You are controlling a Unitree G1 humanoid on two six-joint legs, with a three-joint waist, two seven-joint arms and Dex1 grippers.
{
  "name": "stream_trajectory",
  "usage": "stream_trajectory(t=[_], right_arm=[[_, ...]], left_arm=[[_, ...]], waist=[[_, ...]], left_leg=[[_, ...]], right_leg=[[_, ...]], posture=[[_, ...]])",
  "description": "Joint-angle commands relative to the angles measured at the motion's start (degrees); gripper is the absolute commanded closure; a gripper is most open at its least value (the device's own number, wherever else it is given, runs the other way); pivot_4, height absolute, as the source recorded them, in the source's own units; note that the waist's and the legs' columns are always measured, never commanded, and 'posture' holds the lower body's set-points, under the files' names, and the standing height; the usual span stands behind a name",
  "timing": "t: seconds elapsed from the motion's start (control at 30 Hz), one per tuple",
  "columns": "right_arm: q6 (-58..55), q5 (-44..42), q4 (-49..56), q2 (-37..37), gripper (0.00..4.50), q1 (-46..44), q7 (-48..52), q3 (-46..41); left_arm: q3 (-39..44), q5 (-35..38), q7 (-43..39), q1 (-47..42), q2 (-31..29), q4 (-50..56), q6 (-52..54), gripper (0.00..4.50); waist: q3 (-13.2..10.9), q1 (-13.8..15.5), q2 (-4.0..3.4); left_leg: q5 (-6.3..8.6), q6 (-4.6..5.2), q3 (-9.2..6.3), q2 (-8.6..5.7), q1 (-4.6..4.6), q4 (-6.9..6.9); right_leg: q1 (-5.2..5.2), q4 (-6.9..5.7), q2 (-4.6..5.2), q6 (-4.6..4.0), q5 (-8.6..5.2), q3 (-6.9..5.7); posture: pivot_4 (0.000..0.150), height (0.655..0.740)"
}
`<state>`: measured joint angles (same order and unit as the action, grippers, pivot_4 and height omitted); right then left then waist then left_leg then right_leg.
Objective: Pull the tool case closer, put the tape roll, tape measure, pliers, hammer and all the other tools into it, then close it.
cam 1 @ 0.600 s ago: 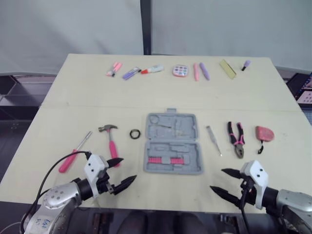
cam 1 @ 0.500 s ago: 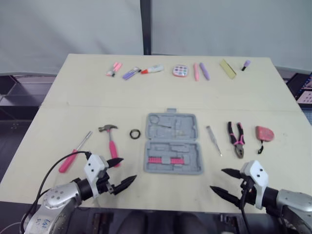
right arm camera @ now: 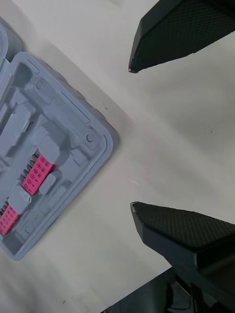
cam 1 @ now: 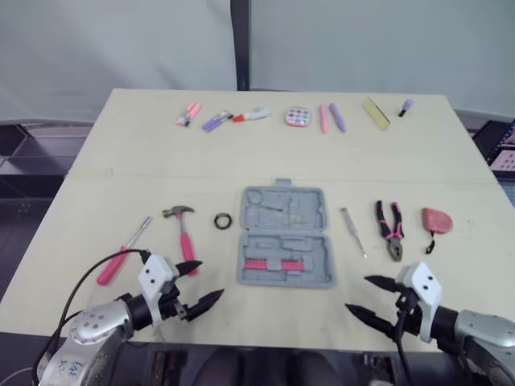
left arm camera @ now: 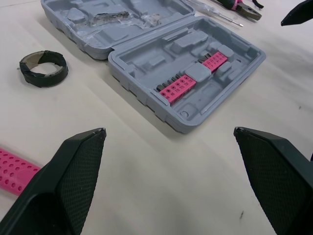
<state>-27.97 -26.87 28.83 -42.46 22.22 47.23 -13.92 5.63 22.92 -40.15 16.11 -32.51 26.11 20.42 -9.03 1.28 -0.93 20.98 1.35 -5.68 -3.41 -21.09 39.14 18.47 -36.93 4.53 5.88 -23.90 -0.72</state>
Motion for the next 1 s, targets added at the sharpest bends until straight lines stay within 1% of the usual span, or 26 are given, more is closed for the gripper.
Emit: stream_trajectory(t=[0.03,0.3,0.37,0.43,0.5,0.53,0.57,0.73,0.77,0.8,0.93,1.0], right_arm=[[-0.10,-0.13,0.15,0.17,0.04,-0.22,-0.19,-0.17],[-0.70,-0.37,0.41,-0.11,0.04,-0.46,0.08,-0.44],[-1.03,-0.52,0.59,-0.32,0.04,-0.44,0.25,-0.78],[-1.20,-0.67,0.85,-0.94,0.04,-0.60,0.83,-1.06],[-1.21,-0.78,0.79,-1.20,0.57,-1.77,0.69,-1.34],[-1.12,-0.78,0.50,-1.19,0.90,-2.74,0.40,-1.39],[-0.96,-0.75,0.23,-1.19,1.34,-3.57,0.24,-1.40],[-1.11,-0.82,-1.20,-0.95,3.82,-8.27,-0.06,-0.85],[-1.18,-0.64,-1.82,-0.85,4.31,-9.53,-0.27,-0.50],[-1.05,-0.29,-2.46,-0.81,4.42,-10.72,-0.38,-0.02],[-0.07,2.66,-6.30,-0.25,4.42,-16.41,-1.71,2.80],[-0.90,4.99,-9.44,0.12,4.42,-21.13,-3.24,5.28]], left_arm=[[0.44,-0.29,0.00,-0.11,0.07,0.26,-1.24,0.00],[0.26,-0.54,-0.17,0.05,0.37,-0.25,-1.76,0.00],[0.95,2.66,-1.14,-0.84,-0.76,0.28,2.69,0.00],[2.33,8.18,-2.68,-3.06,-2.16,0.93,8.64,0.00],[2.94,10.15,-2.34,-6.01,-3.08,0.83,11.90,0.52],[3.01,10.04,-1.79,-7.70,-3.49,0.44,12.77,0.87],[3.03,9.71,-1.16,-9.58,-3.83,0.08,13.47,1.30],[1.15,8.06,0.16,-19.64,-5.56,-3.48,18.02,3.85],[0.29,7.17,0.08,-21.35,-5.80,-4.67,18.21,4.30],[-0.45,6.61,-0.10,-22.91,-5.83,-5.89,18.30,4.41],[-3.92,5.18,-1.32,-28.94,-5.86,-11.57,20.52,4.41],[-5.86,4.25,-2.40,-32.57,-5.57,-15.91,21.18,4.41]], waist=[[0.00,0.01,0.00],[0.00,0.01,0.00],[0.00,0.02,0.00],[0.00,-0.01,0.00],[0.00,0.00,0.00],[0.00,-0.01,0.00],[0.00,-0.02,0.00],[0.00,-0.07,0.00],[0.00,-0.07,0.00],[0.00,-0.09,0.00],[0.00,-0.36,0.01],[0.00,-0.59,0.01]], left_leg=[[0.00,0.00,0.00,0.00,0.00,0.00],[0.00,0.00,0.00,0.00,0.00,0.00],[0.00,0.00,0.00,0.00,0.00,0.00],[0.00,0.00,0.00,0.00,0.00,0.00],[0.00,0.00,0.00,0.00,0.00,0.01],[0.00,0.00,-0.01,0.00,0.01,0.02],[0.00,0.00,0.00,-0.01,0.01,0.03],[0.00,0.00,-0.01,-0.01,0.01,0.03],[0.00,0.00,-0.01,-0.02,0.01,0.02],[0.00,0.00,-0.01,-0.04,0.01,0.02],[0.00,0.00,0.00,-0.03,0.04,0.04],[0.00,0.00,0.00,-0.04,0.03,0.06]], right_leg=[[0.00,0.00,0.00,0.00,0.00,0.00],[0.00,0.00,0.00,0.00,0.00,0.00],[0.00,0.00,0.00,0.00,0.00,0.00],[0.00,-0.01,0.00,0.00,0.00,0.01],[0.00,-0.03,0.00,0.00,0.00,0.02],[0.01,-0.07,0.01,0.00,0.00,0.02],[0.01,-0.06,0.01,0.00,0.00,0.02],[0.02,-0.15,-0.02,0.00,0.00,-0.03],[0.05,-0.17,-0.02,0.00,0.00,-0.04],[0.06,-0.20,-0.02,0.00,0.00,-0.03],[0.13,-0.41,-0.03,0.00,0.00,-0.07],[0.20,-0.52,-0.02,0.00,0.00,-0.08]], posture=[[0.150,0.7134],[0.150,0.7134],[0.150,0.7134],[0.150,0.7134],[0.150,0.7134],[0.150,0.7134],[0.150,0.7134],[0.150,0.7134],[0.150,0.7134],[0.150,0.7134],[0.150,0.7134],[0.150,0.7134]])
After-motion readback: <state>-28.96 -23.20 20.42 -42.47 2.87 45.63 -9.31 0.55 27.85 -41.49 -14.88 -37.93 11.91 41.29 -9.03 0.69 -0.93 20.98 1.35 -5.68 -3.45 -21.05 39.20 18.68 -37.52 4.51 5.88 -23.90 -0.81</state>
